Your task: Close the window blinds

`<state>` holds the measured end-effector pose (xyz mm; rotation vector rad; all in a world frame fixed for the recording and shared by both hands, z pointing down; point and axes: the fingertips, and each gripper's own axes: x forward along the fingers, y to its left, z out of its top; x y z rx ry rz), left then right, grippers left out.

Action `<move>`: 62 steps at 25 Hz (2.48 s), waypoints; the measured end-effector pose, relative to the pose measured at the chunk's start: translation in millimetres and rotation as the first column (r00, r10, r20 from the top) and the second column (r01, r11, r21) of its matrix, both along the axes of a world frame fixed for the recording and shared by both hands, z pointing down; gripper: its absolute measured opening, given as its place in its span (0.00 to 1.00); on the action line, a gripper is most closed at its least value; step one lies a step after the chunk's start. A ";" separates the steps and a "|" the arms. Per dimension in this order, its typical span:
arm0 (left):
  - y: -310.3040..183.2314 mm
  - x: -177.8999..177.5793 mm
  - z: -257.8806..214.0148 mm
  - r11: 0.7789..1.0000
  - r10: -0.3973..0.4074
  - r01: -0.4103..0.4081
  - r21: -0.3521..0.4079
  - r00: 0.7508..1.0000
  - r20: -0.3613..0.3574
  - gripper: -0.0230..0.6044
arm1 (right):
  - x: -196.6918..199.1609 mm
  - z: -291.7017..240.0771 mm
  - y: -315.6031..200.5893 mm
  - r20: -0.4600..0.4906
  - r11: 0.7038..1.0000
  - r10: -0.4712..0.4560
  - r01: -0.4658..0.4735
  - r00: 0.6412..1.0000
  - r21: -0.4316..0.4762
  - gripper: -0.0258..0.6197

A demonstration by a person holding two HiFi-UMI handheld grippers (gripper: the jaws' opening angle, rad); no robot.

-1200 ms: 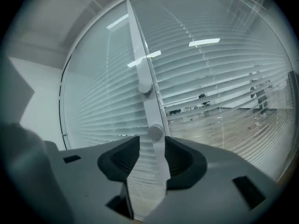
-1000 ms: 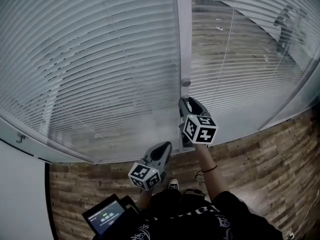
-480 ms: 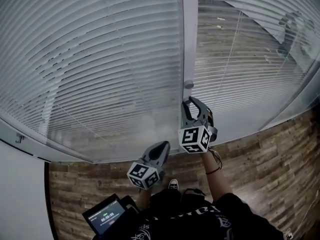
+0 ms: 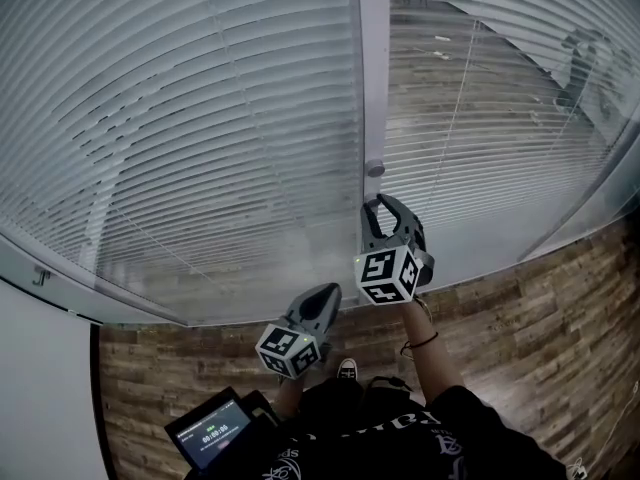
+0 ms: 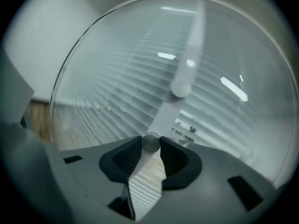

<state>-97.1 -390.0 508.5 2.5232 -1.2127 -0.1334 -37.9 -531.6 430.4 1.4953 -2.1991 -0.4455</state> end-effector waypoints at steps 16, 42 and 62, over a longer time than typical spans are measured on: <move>2.1 8.1 0.9 1.000 0.009 -0.009 -0.018 1.000 -0.009 0.04 | 2.3 -9.1 2.7 0.296 0.992 -0.023 0.058 0.955 -0.113 0.23; 2.8 10.5 6.5 0.999 0.014 -0.015 -0.037 1.000 -0.019 0.04 | -12.6 -6.2 8.4 -0.283 0.992 -0.100 0.118 0.954 0.044 0.23; -2.8 0.3 13.5 0.998 -0.007 0.006 -0.057 1.000 -0.015 0.04 | -2.2 -3.8 0.5 -0.017 0.999 -0.011 0.010 1.000 -0.040 0.23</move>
